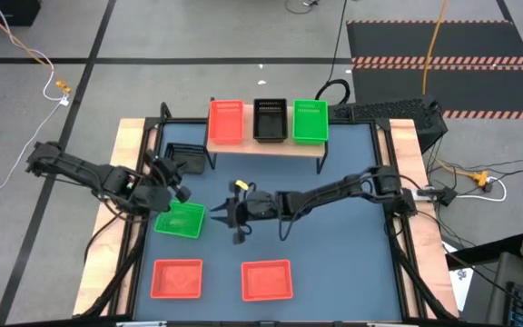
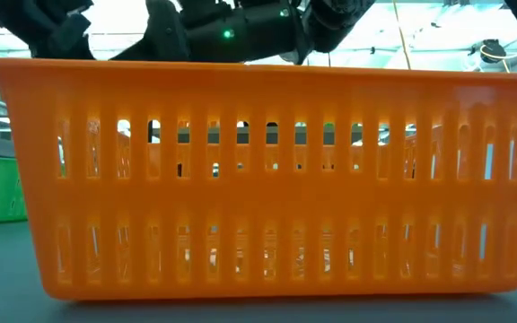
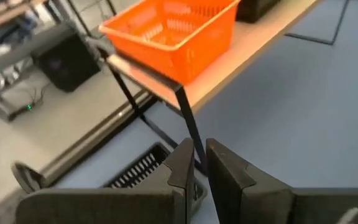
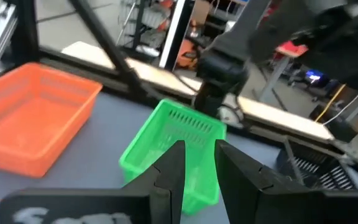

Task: Stack baskets on shelf by color
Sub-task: Stack the right orange bin on top of the orange bin on the shelf

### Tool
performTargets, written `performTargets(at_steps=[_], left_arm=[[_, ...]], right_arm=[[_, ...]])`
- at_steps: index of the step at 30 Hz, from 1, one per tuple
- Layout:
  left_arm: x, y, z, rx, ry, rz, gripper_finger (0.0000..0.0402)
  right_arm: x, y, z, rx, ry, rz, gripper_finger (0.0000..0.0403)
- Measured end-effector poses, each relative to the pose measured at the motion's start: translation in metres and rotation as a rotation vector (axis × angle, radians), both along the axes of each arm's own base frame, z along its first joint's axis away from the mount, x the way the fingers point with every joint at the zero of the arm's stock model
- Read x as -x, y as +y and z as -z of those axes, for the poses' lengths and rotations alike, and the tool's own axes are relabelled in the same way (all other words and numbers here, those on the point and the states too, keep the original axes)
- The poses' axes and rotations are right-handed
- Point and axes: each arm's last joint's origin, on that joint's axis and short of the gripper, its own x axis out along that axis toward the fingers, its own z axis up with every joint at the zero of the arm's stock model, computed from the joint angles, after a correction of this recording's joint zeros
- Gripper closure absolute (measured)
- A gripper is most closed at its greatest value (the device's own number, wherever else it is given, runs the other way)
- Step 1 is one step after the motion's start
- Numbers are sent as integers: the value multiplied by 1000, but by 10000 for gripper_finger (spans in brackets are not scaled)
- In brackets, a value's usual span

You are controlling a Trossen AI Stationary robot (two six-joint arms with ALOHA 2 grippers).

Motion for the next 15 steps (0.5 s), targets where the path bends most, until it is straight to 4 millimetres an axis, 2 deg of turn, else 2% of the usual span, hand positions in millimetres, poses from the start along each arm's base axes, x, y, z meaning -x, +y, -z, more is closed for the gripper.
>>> performTargets(at_steps=[4,8,15], left_arm=[[0,1,10,78,-33,-38,355],[0,-1,13,197,-27,0,355],[-1,-3,15,258,27,73,355]], right_arm=[[3,13,9,66,72,-42,317],[8,29,15,155,138,-95,300],[16,40,27,310,265,-25,275]])
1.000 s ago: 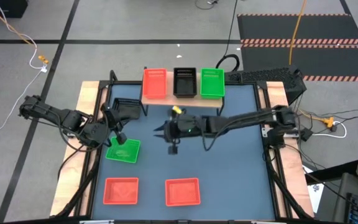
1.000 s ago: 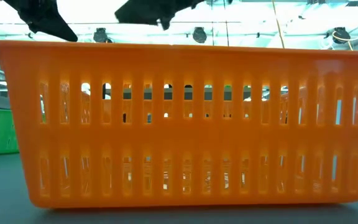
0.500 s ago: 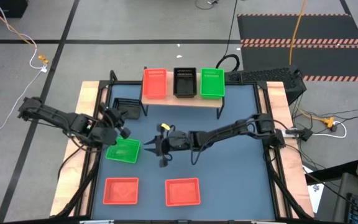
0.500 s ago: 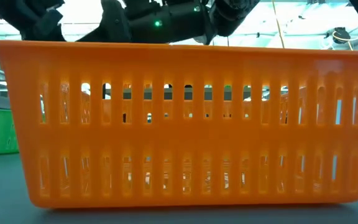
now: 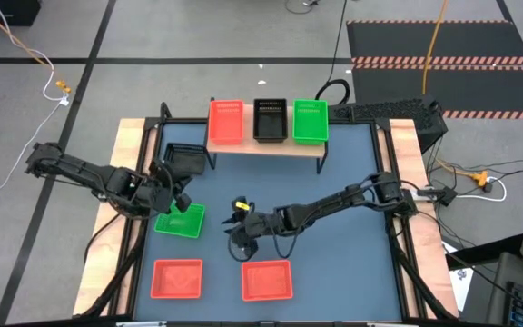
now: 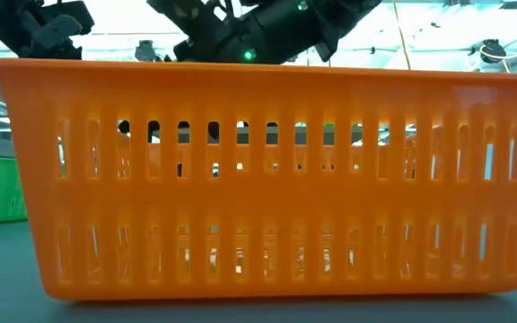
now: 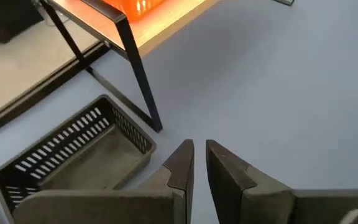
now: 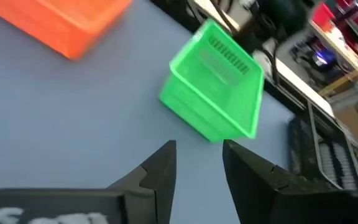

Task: Stack baskets on shelf by color
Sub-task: Stack the right orange bin on top of the orange bin on the shelf

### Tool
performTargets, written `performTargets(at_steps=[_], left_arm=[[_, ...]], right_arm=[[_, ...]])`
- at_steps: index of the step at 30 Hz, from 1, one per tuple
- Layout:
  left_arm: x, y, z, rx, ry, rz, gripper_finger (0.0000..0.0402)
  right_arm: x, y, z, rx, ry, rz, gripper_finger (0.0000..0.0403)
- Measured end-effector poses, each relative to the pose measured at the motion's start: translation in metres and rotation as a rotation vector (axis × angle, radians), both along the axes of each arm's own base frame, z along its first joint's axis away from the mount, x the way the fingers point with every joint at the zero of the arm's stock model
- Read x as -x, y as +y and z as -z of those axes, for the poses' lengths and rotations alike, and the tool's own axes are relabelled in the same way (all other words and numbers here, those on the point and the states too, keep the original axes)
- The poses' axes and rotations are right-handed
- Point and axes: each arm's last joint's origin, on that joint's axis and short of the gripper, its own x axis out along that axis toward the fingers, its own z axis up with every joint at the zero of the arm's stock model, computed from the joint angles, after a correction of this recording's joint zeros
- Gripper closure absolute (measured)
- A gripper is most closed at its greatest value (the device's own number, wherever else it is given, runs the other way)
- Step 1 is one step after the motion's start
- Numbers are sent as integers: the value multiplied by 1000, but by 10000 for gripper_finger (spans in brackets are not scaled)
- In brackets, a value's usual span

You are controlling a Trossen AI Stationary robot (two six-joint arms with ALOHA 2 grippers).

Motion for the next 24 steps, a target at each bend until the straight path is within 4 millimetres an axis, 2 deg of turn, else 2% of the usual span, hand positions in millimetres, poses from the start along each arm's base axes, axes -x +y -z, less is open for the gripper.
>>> performTargets(at_steps=[4,9,13,14,16,18,20,22,24], left_arm=[[0,0,0,-19,16,19,355],[-2,1,-2,-52,-20,-7,355],[-6,-1,-4,-58,-47,12,355],[-7,-2,-4,-59,-47,15,355],[-7,-2,-4,-70,-35,29,355],[-9,-3,-3,-80,-24,37,355],[-10,-3,-3,-82,-23,39,355],[-11,-3,-3,-69,-41,27,355],[-11,-4,-2,-49,-53,12,355]], right_arm=[[1,1,1,-20,8,-6,264],[0,7,-2,-97,2,-139,257],[16,13,-4,63,155,-187,257],[22,18,-11,89,169,-184,257],[37,29,-40,82,154,-171,257],[55,41,-74,22,108,-184,257],[76,50,-100,-40,110,-239,257],[95,53,-113,-79,136,-315,257],[113,56,-114,-86,160,-433,257]])
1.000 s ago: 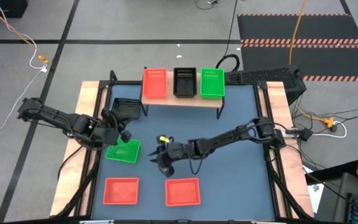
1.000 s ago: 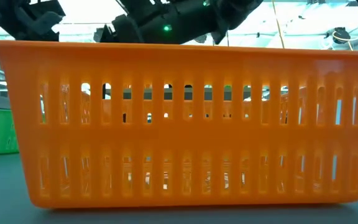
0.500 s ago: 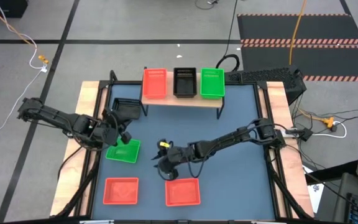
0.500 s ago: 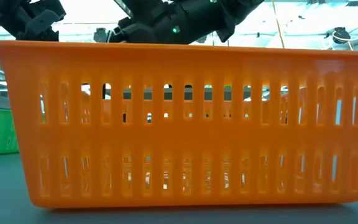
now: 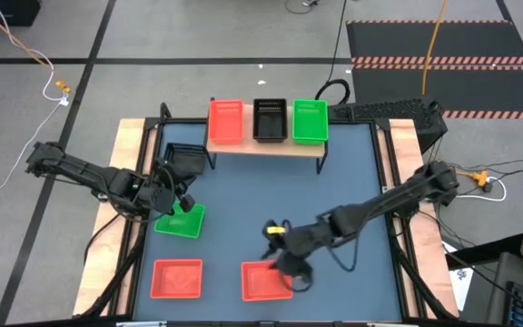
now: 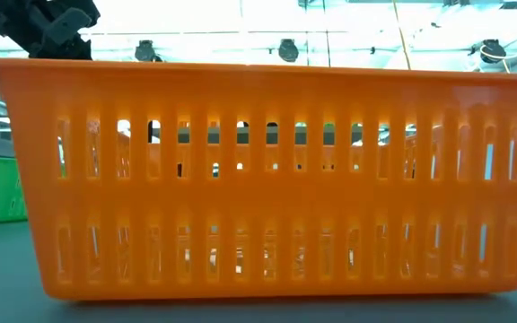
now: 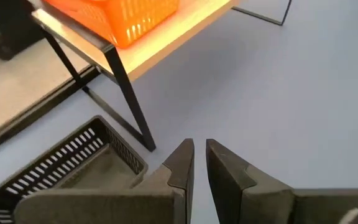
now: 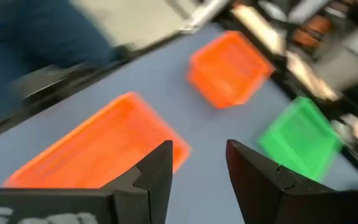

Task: Stack baskets on shelf by color
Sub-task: Stack the right orange bin on top of the orange bin on the shelf

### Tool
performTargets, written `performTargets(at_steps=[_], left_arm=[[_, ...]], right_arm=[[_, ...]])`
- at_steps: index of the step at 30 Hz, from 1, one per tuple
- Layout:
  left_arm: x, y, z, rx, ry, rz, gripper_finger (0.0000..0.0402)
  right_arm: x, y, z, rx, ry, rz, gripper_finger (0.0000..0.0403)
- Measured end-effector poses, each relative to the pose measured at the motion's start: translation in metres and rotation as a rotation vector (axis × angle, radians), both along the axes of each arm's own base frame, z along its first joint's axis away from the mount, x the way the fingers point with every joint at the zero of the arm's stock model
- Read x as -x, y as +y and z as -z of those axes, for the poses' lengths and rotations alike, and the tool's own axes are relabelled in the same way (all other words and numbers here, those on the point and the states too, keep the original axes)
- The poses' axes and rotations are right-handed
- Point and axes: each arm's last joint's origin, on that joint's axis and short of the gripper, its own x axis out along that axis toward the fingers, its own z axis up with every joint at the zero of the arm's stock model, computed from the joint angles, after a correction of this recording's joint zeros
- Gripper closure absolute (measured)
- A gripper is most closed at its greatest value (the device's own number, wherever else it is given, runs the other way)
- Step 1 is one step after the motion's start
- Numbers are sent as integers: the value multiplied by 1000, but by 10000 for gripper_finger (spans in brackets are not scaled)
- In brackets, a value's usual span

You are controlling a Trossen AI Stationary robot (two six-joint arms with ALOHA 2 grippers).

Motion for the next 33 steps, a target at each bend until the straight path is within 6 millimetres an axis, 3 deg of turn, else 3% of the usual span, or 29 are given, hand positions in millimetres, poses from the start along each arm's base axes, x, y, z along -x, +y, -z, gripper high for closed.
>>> performTargets(at_steps=[4,9,14,23,33], left_arm=[[-2,-3,3,26,-7,-15,355],[-10,-8,8,29,11,-14,355],[-21,-8,9,-17,-25,-38,355],[-32,-4,4,-66,-73,-39,355],[-31,-4,4,-75,-63,-31,355]], right_arm=[[32,4,14,38,-21,-241,257],[50,9,45,40,1,-286,260],[45,18,63,-7,10,-352,274],[35,19,113,159,139,-365,291],[28,13,131,207,185,-351,314]])
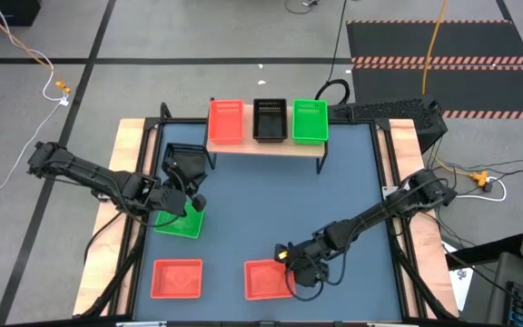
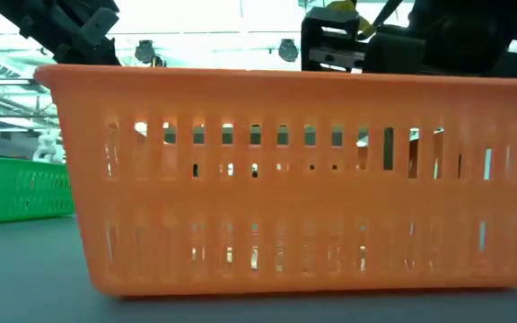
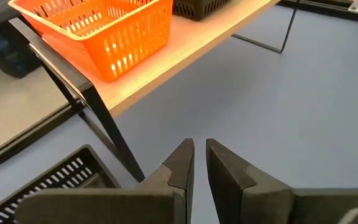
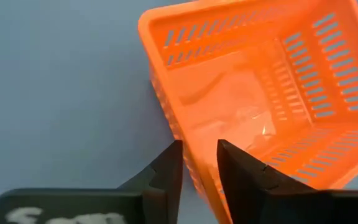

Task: Stack baskets on shelf by color
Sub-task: Stack the right orange bin on top of the orange bin on the shelf

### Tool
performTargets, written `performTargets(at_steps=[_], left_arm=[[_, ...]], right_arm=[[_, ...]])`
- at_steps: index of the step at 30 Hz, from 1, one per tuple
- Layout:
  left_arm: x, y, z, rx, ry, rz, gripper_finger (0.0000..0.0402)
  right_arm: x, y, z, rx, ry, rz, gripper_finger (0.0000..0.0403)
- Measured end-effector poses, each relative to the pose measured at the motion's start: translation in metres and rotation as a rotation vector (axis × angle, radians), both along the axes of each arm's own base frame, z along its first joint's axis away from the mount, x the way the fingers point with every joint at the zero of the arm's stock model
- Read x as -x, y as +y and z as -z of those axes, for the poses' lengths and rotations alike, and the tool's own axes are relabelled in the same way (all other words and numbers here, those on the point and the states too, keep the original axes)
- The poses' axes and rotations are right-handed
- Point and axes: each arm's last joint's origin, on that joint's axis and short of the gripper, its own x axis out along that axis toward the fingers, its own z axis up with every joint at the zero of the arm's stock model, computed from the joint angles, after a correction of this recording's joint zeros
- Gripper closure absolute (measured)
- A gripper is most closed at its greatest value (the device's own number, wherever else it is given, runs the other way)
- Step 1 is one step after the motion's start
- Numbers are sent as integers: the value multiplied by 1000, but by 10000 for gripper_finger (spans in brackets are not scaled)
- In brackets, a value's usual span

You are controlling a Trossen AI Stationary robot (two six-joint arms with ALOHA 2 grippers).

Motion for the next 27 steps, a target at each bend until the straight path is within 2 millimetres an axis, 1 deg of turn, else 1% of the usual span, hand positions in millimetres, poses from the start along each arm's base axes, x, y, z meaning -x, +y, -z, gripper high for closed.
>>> performTargets(at_steps=[2,5,6,8,11,15,19,23,27], left_arm=[[0,0,0,0,1,0,355],[0,0,0,0,2,0,355],[0,0,0,0,2,0,355],[0,0,0,-3,5,2,355],[0,0,0,-12,13,9,355],[0,0,0,-13,15,10,355],[0,0,0,-18,20,13,355],[0,0,0,-28,29,21,355],[0,0,0,-28,29,21,355]], right_arm=[[0,0,-1,-4,-5,-1,338],[1,0,-7,-15,-19,-2,386],[1,0,-10,-20,-26,-1,394],[1,-2,-17,-41,-42,18,394],[-2,-11,-30,-113,-48,127,391],[-8,-34,-46,-153,-69,373,399],[-14,-57,-67,-164,-154,603,399],[-23,-72,-84,-239,-184,699,400],[-27,-85,-87,-257,-188,748,401]])
